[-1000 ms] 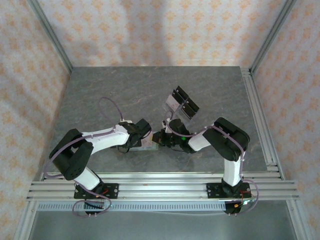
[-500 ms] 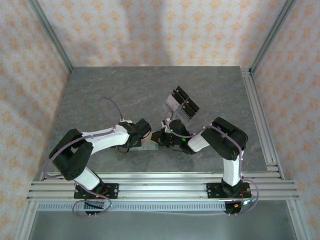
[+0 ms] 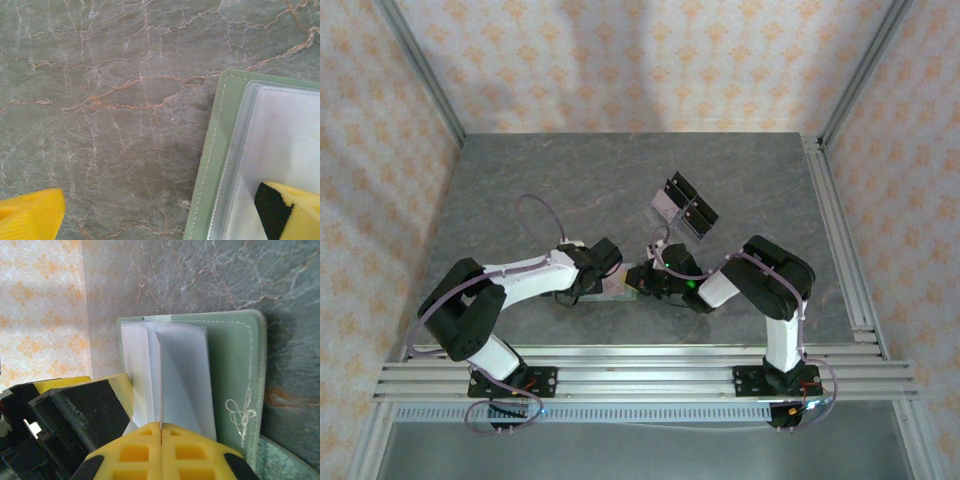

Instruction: Put the credit cards into the card holder

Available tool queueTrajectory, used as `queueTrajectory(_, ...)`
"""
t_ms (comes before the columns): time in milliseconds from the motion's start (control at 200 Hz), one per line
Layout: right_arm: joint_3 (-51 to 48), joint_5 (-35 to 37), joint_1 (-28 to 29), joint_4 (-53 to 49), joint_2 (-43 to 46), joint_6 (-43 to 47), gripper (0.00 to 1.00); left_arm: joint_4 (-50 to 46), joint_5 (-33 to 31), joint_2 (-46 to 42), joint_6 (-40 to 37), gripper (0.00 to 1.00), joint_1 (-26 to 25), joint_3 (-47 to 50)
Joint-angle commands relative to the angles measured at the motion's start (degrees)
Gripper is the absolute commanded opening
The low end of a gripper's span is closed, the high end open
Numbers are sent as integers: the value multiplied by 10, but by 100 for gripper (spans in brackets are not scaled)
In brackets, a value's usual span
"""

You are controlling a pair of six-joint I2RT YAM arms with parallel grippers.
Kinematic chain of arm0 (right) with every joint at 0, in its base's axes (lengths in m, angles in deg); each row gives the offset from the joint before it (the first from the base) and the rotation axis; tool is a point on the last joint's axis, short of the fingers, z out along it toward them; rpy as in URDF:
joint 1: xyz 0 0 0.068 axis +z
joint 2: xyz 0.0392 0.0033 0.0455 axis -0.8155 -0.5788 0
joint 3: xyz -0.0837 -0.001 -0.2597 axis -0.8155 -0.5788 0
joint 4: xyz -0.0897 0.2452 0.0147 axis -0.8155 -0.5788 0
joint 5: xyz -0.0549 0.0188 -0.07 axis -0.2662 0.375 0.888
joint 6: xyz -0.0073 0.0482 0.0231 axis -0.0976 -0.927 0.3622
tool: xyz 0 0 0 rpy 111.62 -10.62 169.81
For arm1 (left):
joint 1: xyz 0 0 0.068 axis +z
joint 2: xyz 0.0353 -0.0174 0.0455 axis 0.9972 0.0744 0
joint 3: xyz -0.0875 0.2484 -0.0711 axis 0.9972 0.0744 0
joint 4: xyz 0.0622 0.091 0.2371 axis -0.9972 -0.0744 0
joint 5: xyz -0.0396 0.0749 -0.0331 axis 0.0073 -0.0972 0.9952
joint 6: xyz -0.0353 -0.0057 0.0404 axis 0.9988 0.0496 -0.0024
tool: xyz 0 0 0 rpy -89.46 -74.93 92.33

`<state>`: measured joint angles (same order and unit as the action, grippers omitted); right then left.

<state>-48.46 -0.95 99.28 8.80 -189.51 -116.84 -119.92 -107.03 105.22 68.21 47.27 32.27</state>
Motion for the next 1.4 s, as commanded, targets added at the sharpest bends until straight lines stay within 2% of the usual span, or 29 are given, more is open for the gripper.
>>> queueTrajectory(0,-4,7,4,26,-6,-1,0,-29,-4,-4,1,100,3,13)
queueTrajectory(1056,26,-21,4,55,-45,-29,0,-26,1,-4,3,100,3,16)
queueTrajectory(1391,22,-17,4,58,-49,-29,0,-88,-38,-60,14,100,18,-22)
